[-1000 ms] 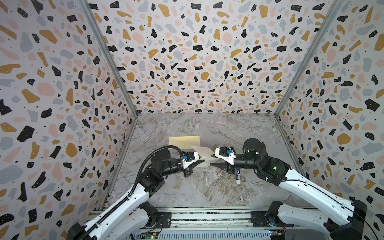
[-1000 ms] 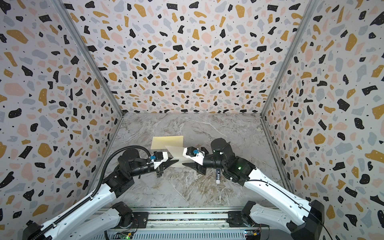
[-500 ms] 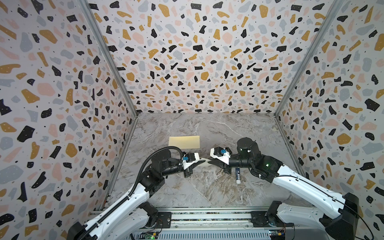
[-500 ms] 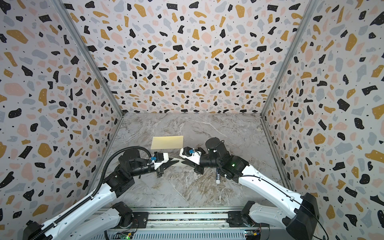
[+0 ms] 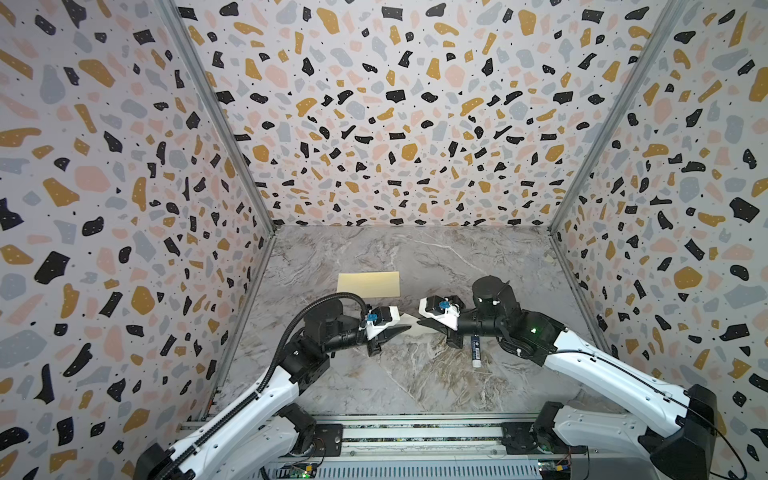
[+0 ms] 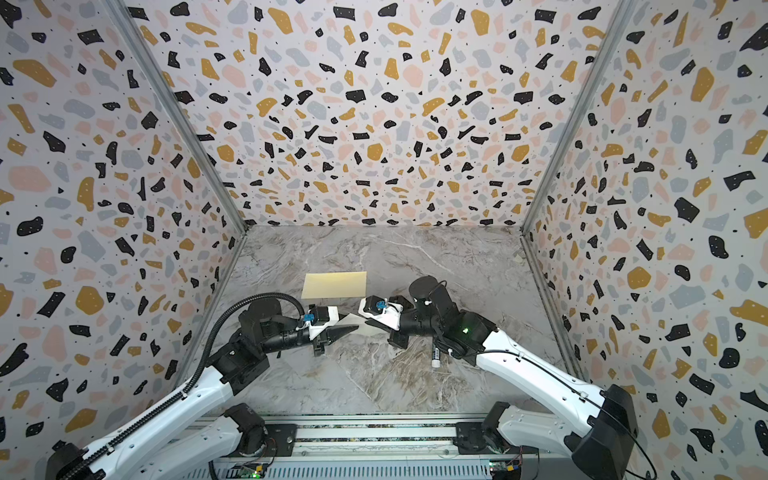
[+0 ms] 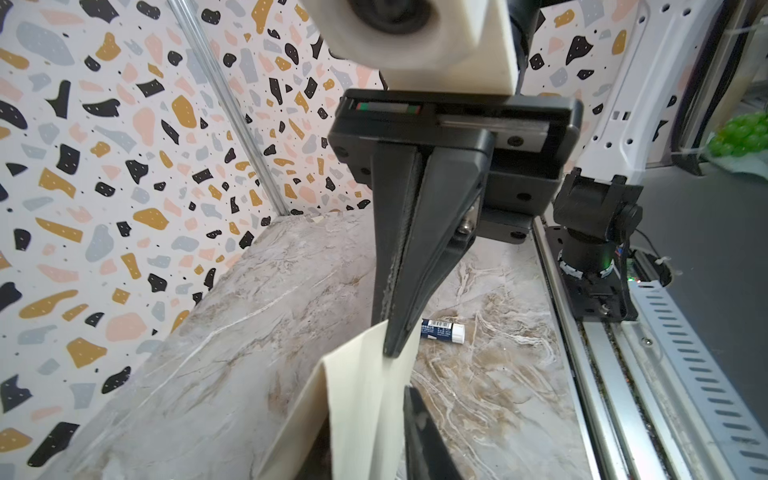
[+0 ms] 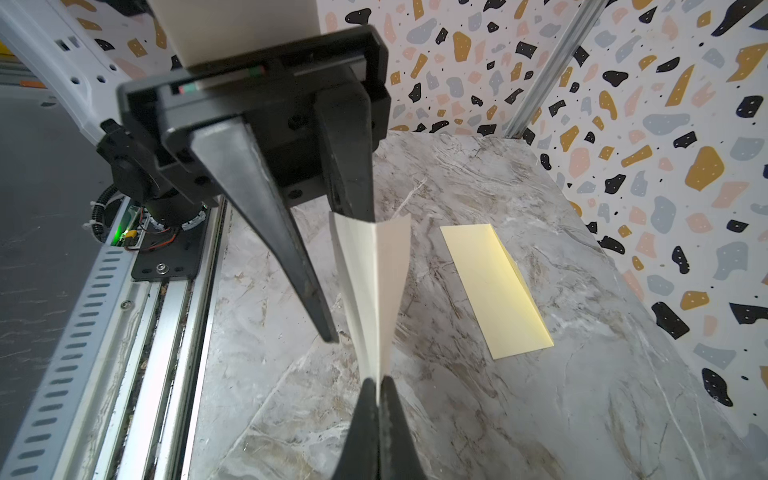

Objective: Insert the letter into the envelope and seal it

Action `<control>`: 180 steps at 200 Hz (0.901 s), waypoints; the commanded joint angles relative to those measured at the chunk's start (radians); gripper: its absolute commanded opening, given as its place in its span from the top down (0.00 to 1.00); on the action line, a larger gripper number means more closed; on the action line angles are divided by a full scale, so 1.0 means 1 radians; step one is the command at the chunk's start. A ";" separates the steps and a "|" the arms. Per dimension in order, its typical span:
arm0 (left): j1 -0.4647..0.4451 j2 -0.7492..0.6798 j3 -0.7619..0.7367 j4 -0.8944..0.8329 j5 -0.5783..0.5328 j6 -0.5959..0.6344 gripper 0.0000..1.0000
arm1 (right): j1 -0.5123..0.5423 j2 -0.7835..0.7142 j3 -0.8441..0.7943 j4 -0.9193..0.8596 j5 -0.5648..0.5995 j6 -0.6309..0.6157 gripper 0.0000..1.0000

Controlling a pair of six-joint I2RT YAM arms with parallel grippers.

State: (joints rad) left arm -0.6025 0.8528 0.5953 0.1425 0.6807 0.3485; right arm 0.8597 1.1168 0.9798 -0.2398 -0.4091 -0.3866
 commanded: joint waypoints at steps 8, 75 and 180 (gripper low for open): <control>-0.003 -0.021 0.006 -0.006 -0.031 0.029 0.66 | 0.004 -0.037 0.065 -0.124 0.094 -0.053 1.00; -0.002 -0.057 -0.011 0.015 -0.022 0.037 0.49 | 0.004 0.001 0.097 -0.216 0.126 -0.064 1.00; -0.002 -0.014 -0.002 -0.011 0.026 0.035 0.71 | 0.084 0.065 0.139 -0.182 0.121 -0.056 1.00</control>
State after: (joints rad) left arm -0.6025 0.8330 0.5953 0.1261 0.6727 0.3813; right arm 0.9325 1.1900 1.0771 -0.4335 -0.2939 -0.4400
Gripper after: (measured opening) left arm 0.383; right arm 0.043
